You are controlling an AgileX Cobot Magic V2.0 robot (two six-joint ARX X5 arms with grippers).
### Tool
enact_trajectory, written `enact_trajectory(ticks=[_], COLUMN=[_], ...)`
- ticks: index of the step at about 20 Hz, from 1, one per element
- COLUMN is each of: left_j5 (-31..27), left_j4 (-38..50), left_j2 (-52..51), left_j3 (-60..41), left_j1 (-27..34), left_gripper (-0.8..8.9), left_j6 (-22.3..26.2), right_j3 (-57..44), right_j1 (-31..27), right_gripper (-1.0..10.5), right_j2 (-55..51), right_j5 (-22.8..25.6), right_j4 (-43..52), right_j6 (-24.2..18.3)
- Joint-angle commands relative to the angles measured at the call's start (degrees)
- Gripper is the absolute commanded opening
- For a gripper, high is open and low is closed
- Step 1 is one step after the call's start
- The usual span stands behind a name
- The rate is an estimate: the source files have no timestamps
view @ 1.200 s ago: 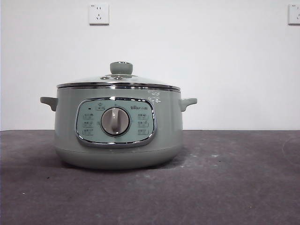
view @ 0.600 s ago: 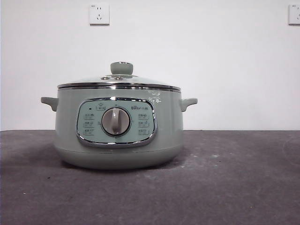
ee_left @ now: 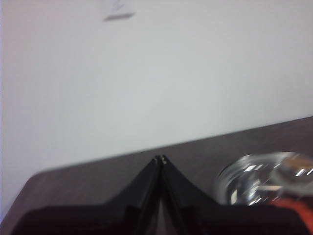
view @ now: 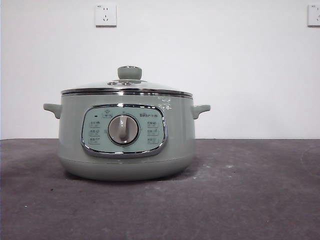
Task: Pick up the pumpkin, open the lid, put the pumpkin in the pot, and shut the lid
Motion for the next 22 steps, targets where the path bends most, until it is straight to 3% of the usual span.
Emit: enact_trajectory(ticks=[1, 10, 13, 16, 22], left_j5=[-1.6, -3.5, -3.4, -3.5, -3.4], left_j4=[0.5, -0.2, -1.2, -9.2, -8.5], left_j2=[-5.5, -21.0, -22.3, -25.9, -26.0], left_j3=[-7.0, -27.7, -30.7, -31.1, -31.1], left_j1=[1.3, 1.6, 1.6, 1.6, 1.9], left_gripper=[-0.04, -0.04, -0.04, -0.04, -0.04], left_j6=[-1.1, -3.6, -4.0, -4.2, -4.0], right_j3=[0.0, 0.0, 0.0, 0.0, 0.0], right_j1=[0.0, 0.0, 0.0, 0.0, 0.0], right_gripper=[0.0, 0.0, 0.0, 0.0, 0.0], right_j2=[-0.2, -0.2, -0.2, -0.2, -0.3], right_j5=[0.1, 0.1, 0.1, 0.1, 0.2], right_j4=[-0.7, -0.7, -0.7, -0.7, -0.7], right_j6=[0.5, 0.5, 0.5, 0.5, 0.5])
